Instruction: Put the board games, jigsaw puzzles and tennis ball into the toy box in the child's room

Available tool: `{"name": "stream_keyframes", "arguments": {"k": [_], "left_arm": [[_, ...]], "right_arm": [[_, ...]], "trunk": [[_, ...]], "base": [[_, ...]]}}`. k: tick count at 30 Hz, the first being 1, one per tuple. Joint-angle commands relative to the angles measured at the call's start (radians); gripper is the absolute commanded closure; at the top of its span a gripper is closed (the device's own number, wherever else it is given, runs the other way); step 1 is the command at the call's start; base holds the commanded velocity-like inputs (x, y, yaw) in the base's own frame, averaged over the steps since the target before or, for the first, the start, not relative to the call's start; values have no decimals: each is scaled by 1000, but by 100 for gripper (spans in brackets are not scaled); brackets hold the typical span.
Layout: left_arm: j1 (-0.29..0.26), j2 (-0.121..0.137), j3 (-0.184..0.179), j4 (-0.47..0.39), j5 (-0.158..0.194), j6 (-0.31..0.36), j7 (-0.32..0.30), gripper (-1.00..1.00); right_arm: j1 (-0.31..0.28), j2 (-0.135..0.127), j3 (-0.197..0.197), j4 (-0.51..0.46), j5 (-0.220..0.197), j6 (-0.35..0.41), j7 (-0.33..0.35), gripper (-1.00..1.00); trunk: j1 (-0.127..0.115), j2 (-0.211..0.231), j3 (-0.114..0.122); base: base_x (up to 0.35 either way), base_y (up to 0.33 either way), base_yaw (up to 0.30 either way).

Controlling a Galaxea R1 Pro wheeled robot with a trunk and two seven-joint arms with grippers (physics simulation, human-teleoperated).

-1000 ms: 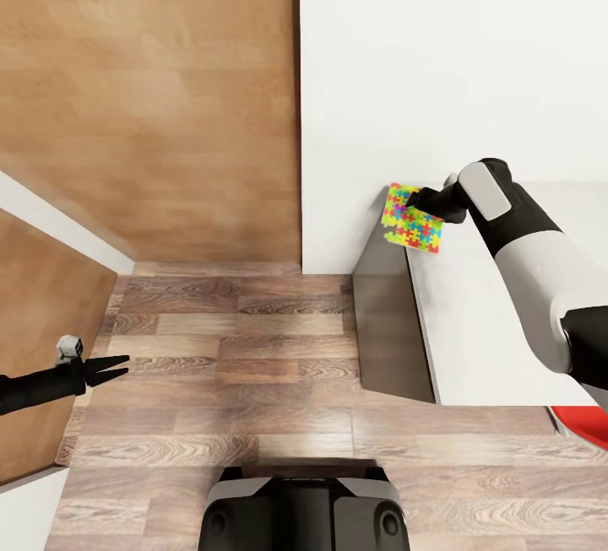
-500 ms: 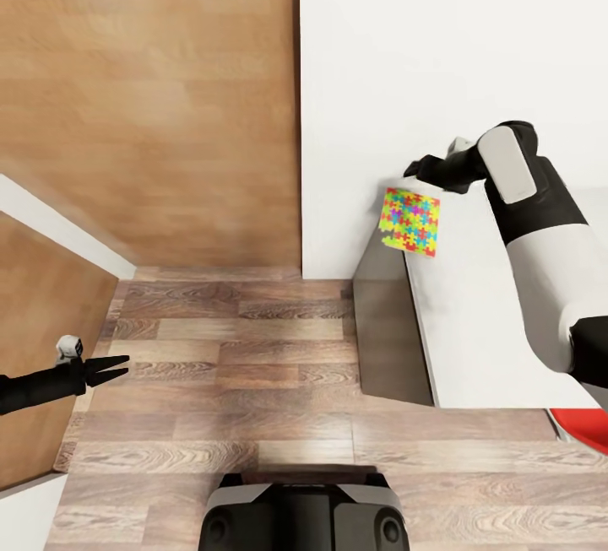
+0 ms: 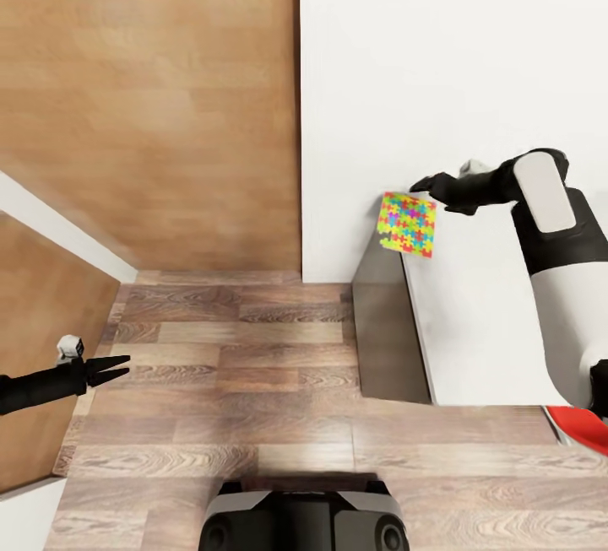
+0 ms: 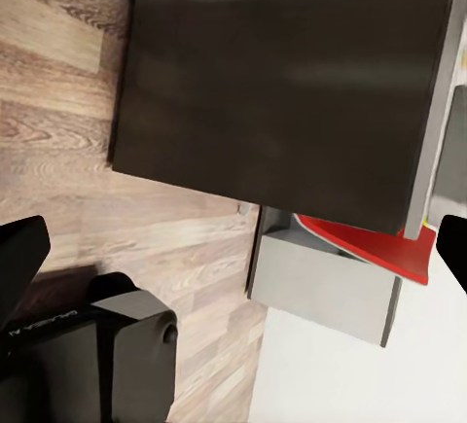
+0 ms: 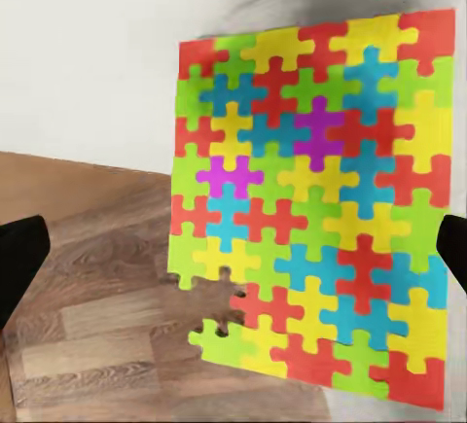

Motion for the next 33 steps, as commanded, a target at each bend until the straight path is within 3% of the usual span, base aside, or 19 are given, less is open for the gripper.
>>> {"name": "stream_keyframes", "arguments": {"k": [1, 2, 4, 8, 12, 17, 21, 25, 29, 33], "left_arm": [[-1, 0, 5, 0, -9, 11, -5, -100], [-1, 0, 5, 0, -9, 11, -5, -100], [0, 0, 5, 0, -8, 11, -5, -100], [1, -1, 5, 0, -8, 10, -4, -100], [1, -6, 5, 0, -8, 10, -4, -100], [2, -9, 5, 0, -8, 10, -4, -100], [2, -10, 5, 0, -8, 10, -4, -100], [2, -11, 5, 0, -8, 10, -2, -100], [2, -11, 5, 0, -8, 11, 1, -100], [2, -11, 5, 0, -9, 12, 4, -100]], "right_arm": [[41, -20, 3, -49, -75, 0, -10, -100], [64, -31, 3, -74, -108, 0, -10, -100], [168, -68, 3, -173, -241, -2, -9, -100], [348, -93, 1, -307, -410, -4, -8, -100], [506, -93, 1, -436, -497, -4, -5, -100], [663, -90, 1, -532, -530, -5, 34, -100], [781, -79, 1, -552, -535, -10, 155, -100], [923, -65, 1, -557, -532, -23, 322, -100], [1002, -62, 2, -558, -526, -31, 437, -100], [1033, -61, 3, -559, -523, -33, 531, -100]], "trunk": [[0, -2, 0], [0, -2, 2], [0, -2, 5], [0, -2, 12], [0, -2, 18], [0, -2, 27], [0, -2, 33], [0, -2, 40], [0, -2, 46], [0, -2, 53]], "base": [[-240, 0, 0], [-258, 0, 0], [-222, 0, 0], [-95, 0, 0], [-25, 0, 0], [-6, 0, 0], [-1, 0, 0], [0, 0, 0], [0, 0, 0], [0, 0, 0]]}}
